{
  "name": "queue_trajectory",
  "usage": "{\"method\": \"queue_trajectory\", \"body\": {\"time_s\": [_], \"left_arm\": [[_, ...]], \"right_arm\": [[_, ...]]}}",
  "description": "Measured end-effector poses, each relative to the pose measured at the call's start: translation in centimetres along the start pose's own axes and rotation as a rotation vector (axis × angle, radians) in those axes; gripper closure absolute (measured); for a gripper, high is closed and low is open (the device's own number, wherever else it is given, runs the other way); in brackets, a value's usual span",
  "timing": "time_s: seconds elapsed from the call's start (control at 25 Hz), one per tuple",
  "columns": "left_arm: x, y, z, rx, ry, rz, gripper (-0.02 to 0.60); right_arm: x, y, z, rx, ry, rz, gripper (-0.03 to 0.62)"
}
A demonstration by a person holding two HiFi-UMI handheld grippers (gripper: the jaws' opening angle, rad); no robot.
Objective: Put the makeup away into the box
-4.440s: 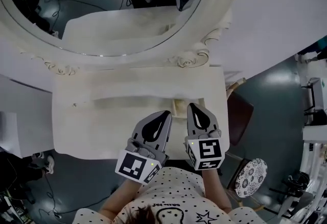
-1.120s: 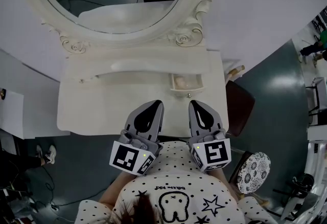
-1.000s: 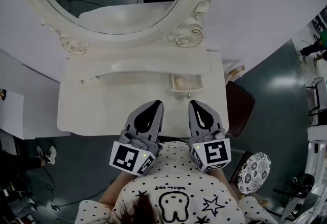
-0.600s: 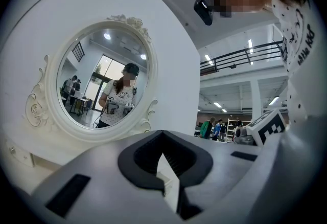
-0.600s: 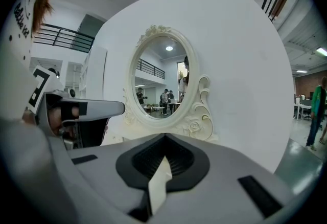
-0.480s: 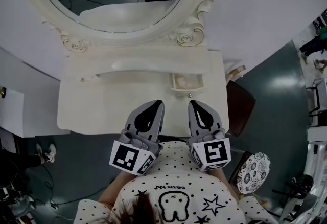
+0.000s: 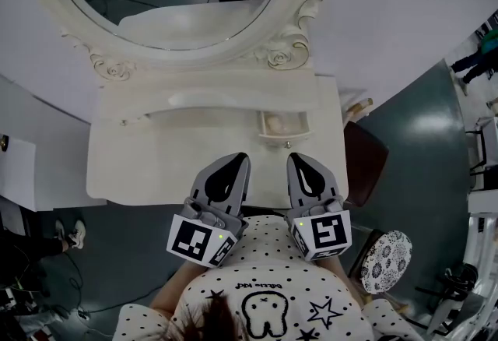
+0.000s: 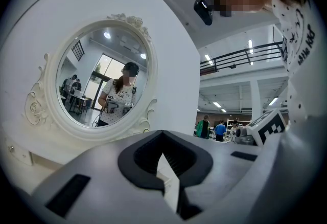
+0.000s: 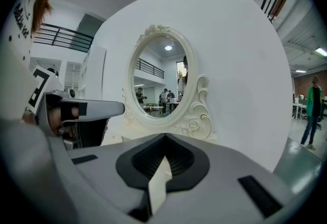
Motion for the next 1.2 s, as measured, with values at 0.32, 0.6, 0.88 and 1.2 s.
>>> {"method": "queue_trajectory", "body": {"time_s": [0.32, 0.6, 0.88, 1.2], "left_arm": [[-0.01, -0.12, 0.08, 0.000, 0.000, 0.000, 0.586], [0.02, -0.21, -0.11, 0.002, 0.004, -0.001, 0.586], [-0.08, -0.20, -0.10, 0.003, 0.002, -0.001, 0.586], [0.04, -0.07, -0.02, 0.000, 0.006, 0.002, 0.586]], "right_arm": [[-0.02, 0.04, 0.13, -0.003, -0.004, -0.008, 0.588], [-0.01, -0.21, 0.12, 0.004, -0.008, -0.013, 0.588], [-0.09, -0.18, 0.11, 0.004, -0.007, -0.012, 0.588], [0.04, 0.00, 0.00, 0.000, -0.001, -0.006, 0.588]]}}
Point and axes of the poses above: the fingertips, and each gripper's own axes: z forward along the fingers, y to its right, x out of its top, the point moved 5 cm from there along -z, backward along the fingers, and after that the axes turned 6 degrees about x, right-handed, at the moved point
